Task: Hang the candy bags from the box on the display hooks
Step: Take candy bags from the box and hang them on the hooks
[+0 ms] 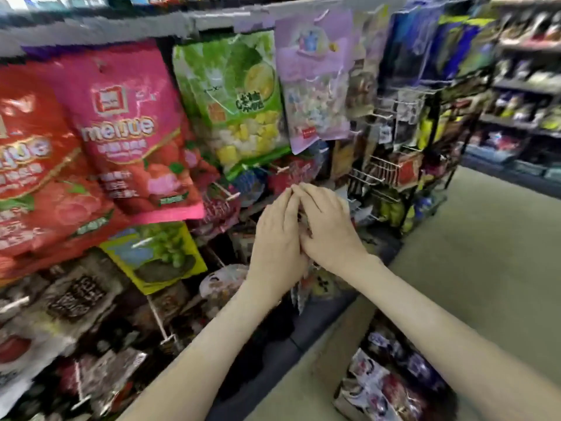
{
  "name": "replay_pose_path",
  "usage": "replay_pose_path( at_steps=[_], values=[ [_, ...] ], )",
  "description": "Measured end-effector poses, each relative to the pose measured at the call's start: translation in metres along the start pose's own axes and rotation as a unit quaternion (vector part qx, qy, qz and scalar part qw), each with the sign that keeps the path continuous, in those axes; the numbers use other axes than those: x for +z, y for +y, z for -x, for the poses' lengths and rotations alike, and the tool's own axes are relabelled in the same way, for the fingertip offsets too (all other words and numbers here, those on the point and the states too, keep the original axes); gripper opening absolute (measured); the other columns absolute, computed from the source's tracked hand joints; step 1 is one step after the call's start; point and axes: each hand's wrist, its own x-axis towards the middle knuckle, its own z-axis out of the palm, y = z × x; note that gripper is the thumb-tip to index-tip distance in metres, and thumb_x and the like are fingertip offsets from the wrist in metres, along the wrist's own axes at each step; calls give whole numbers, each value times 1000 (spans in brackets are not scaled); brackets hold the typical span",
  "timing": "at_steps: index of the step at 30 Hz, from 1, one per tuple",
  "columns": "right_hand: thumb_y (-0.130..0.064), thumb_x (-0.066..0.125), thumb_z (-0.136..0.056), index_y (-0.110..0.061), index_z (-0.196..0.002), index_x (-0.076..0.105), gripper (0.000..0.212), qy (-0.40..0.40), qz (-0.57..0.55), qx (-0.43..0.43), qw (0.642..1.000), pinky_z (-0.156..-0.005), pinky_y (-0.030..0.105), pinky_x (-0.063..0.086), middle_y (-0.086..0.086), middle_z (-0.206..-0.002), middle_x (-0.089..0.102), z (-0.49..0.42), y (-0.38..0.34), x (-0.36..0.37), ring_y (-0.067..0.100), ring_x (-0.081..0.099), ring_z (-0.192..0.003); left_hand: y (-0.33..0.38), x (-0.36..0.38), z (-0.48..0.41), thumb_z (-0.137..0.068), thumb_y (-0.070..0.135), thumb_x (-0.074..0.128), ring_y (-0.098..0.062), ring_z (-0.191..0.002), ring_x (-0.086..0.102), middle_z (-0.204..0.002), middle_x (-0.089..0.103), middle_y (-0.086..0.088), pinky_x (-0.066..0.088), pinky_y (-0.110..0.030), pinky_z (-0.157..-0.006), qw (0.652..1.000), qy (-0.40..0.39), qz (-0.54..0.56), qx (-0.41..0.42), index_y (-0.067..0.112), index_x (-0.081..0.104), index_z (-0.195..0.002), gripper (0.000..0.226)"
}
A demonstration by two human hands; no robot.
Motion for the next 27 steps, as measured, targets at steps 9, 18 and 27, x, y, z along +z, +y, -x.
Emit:
replay_pose_path(
  at_steps=[9,18,27],
  values=[
    [-32,50,-94,-16,-146,30,58,-158,47,281,945,-107,38,19,4,-150,31,161,227,-28,23,25,-137,139,194,7,-92,19,55,-33,-137,35,-147,37,-19,26,-34,-113,956,-269,119,-21,-1,31,-143,60],
    [-21,53,-91,-9,-147,25,63,-283,-10,481,830,-112,32,19,8,-149,30,347,406,39,26,26,-135,234,412,86,-94,24,50,-26,-140,28,-151,31,-14,24,-31,-111,865,-469,137,-113,3,27,-145,60],
    [-12,55,-91,-16,-150,-5,85,-400,-145,576,698,-113,27,14,4,-157,6,578,477,310,22,11,-143,200,680,298,-86,35,51,-33,-129,40,-139,42,-16,36,-44,-105,777,-583,124,-201,4,35,-142,65]
  ],
)
